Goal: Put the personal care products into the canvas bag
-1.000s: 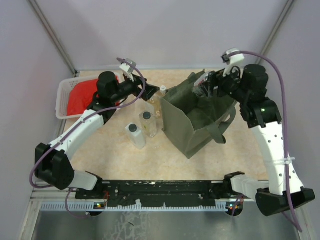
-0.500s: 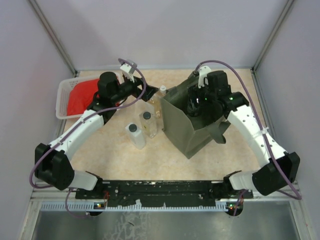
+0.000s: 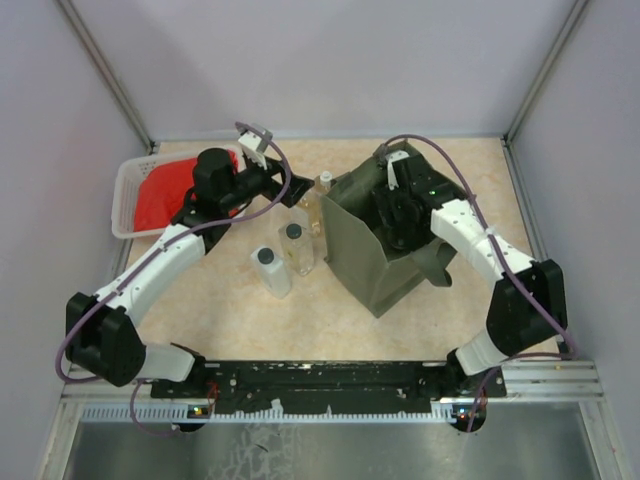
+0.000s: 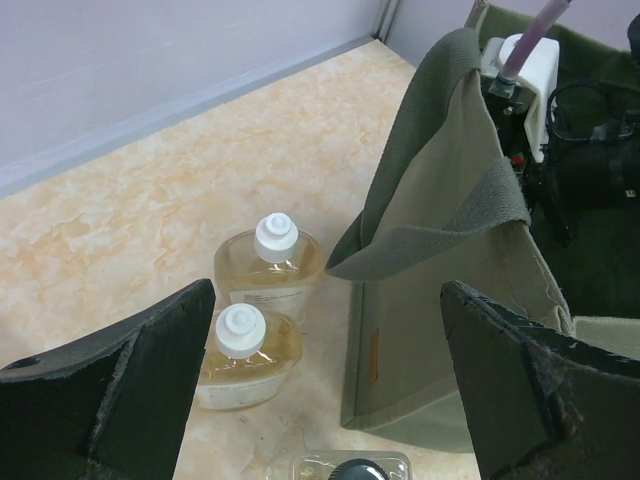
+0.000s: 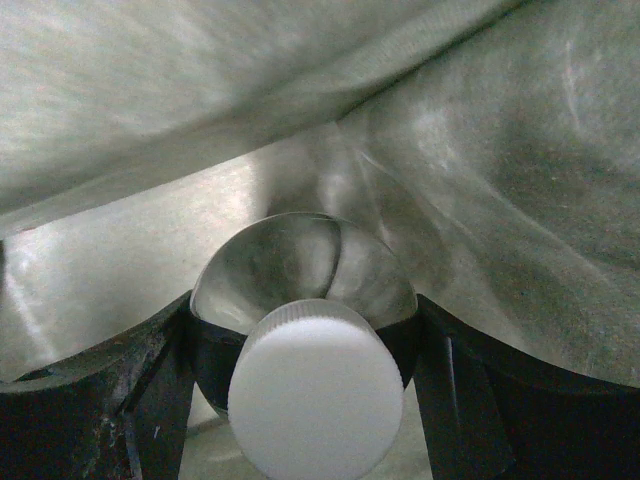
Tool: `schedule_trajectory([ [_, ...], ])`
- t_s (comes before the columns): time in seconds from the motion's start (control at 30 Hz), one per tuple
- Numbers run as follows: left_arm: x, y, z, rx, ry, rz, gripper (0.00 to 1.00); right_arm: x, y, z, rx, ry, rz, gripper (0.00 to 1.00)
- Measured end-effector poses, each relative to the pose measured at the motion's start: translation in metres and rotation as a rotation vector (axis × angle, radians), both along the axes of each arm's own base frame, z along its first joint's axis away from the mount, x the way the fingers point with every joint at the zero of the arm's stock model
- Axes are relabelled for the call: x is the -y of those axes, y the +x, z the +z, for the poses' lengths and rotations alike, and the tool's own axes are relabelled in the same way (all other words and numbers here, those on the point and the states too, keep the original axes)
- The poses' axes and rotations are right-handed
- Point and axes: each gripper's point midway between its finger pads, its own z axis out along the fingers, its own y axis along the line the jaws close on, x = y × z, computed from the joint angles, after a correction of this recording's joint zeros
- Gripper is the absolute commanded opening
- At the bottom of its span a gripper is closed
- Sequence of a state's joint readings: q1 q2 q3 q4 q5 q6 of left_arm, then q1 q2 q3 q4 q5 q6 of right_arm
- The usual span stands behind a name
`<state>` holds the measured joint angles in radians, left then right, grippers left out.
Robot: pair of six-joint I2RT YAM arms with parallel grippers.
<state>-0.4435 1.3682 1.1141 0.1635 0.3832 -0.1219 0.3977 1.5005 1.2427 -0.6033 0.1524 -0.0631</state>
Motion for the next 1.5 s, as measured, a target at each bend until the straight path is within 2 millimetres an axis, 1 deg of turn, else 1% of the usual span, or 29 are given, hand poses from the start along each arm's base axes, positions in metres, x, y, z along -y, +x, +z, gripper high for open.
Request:
schedule_trajectory([
  [0.1,0.000,0.000,-0.004,-0.008,0.004,0.001,1.00,0.005,0.003,-0.009,-0.002,-0.033,-0.021,0.22],
  [0.2,-0.001,0.000,-0.005,-0.010,0.005,0.002,1.00,0.011,0.007,-0.017,-0.004,-0.068,-0.043,0.44],
  [0.27,-0.001,0.000,-0.006,-0.011,0.005,0.002,1.00,0.014,0.009,-0.020,-0.006,-0.083,-0.052,0.63],
  [0.33,-0.001,0.000,-0.006,-0.012,0.006,0.003,1.00,0.015,0.009,-0.021,-0.003,-0.091,-0.058,0.78],
  [0.4,-0.001,0.000,-0.006,-0.012,0.006,0.003,1.00,0.016,0.010,-0.021,-0.001,-0.095,-0.062,0.90],
  [0.47,-0.001,0.000,-0.006,-0.012,0.006,0.004,1.00,0.018,0.012,-0.019,0.011,-0.104,-0.065,0.98],
  [0.63,-0.001,0.000,-0.006,-0.012,0.006,0.008,1.00,0.019,0.019,-0.008,0.063,-0.109,-0.075,0.99],
  [0.8,-0.002,0.000,-0.007,-0.012,0.007,0.009,1.00,0.022,0.019,-0.001,0.082,-0.112,-0.078,0.99],
  [0.87,-0.002,0.000,-0.006,-0.010,0.007,0.012,1.00,0.022,0.018,0.004,0.094,-0.105,-0.079,0.99],
  [0.93,-0.003,0.000,-0.004,-0.007,0.005,0.017,1.00,0.021,0.015,0.015,0.113,-0.092,-0.074,0.99],
  [1.0,-0.004,0.000,-0.002,-0.002,0.004,0.024,1.00,0.017,0.011,0.032,0.139,-0.068,-0.059,0.99],
  [1.03,-0.005,0.000,-0.001,0.000,0.003,0.029,1.00,0.014,0.010,0.044,0.161,-0.052,-0.052,0.99],
  [1.07,-0.006,0.001,0.000,0.001,0.003,0.037,1.00,0.010,0.009,0.060,0.191,-0.028,-0.041,0.99],
  [1.17,-0.011,0.005,-0.004,-0.010,0.012,0.074,1.00,0.000,0.007,0.118,0.315,0.068,-0.017,0.99],
  [1.27,-0.019,0.009,-0.012,-0.035,0.032,0.127,1.00,-0.009,0.003,0.185,0.447,0.177,0.009,0.99],
  [1.33,-0.024,0.012,-0.018,-0.056,0.049,0.163,1.00,-0.016,0.004,0.226,0.519,0.239,0.027,0.99],
  [1.43,-0.030,0.013,-0.027,-0.084,0.072,0.194,1.00,-0.029,0.015,0.274,0.595,0.299,0.062,0.99],
  [1.5,-0.031,0.014,-0.032,-0.099,0.082,0.202,1.00,-0.042,0.030,0.289,0.613,0.320,0.090,0.99],
])
